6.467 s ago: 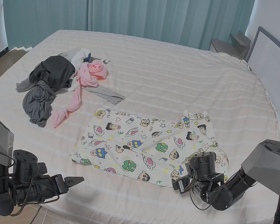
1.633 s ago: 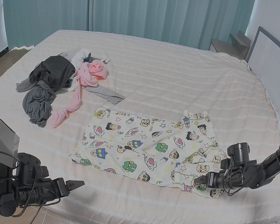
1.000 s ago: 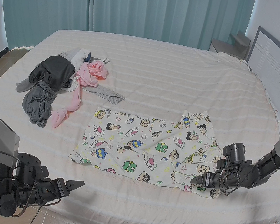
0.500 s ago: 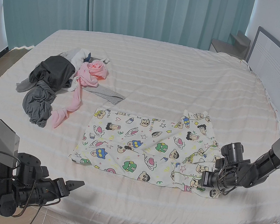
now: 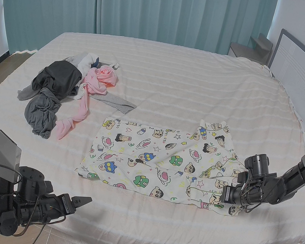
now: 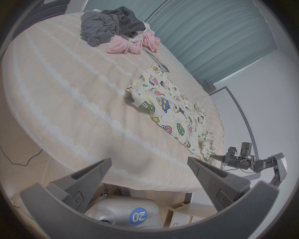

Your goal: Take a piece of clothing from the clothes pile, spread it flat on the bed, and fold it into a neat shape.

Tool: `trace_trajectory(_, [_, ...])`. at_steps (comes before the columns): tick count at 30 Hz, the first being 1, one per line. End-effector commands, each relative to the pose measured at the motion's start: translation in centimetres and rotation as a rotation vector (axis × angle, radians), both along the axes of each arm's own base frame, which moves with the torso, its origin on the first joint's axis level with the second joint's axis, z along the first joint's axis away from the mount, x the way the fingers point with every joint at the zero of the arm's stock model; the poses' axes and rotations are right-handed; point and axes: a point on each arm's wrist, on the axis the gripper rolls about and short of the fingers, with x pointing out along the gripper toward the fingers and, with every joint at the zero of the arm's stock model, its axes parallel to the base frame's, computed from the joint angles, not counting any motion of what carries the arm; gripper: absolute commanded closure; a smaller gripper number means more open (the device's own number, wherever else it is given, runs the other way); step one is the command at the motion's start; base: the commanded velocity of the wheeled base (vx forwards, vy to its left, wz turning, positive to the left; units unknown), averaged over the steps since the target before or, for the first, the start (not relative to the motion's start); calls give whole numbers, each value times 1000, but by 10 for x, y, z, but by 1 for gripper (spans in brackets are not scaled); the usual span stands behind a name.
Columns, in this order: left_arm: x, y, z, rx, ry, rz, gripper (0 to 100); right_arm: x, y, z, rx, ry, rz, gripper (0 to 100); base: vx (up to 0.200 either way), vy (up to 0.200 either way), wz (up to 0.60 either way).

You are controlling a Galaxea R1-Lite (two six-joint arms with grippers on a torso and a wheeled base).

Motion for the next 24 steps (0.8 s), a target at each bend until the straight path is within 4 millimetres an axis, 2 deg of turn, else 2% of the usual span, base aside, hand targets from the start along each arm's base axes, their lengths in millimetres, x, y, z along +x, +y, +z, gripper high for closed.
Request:
trace_trajectory(1, [1, -1, 1, -6, -17, -1, 0, -5, -2, 5, 6, -2, 2, 100, 0, 0, 0])
trace_trajectory(6, [1, 0, 1, -6, -15, 0, 0, -11, -4, -3, -5, 36, 0, 100, 0, 0, 0])
trace_trajectory(16, [1, -1, 1, -6, -15, -1, 0, -10, -9, -7, -10, 47, -15, 100, 0, 0, 0])
trace_trajectory(24, [1, -1, 1, -6, -15, -1, 0, -11, -8, -19, -18, 82, -13, 100, 0, 0, 0])
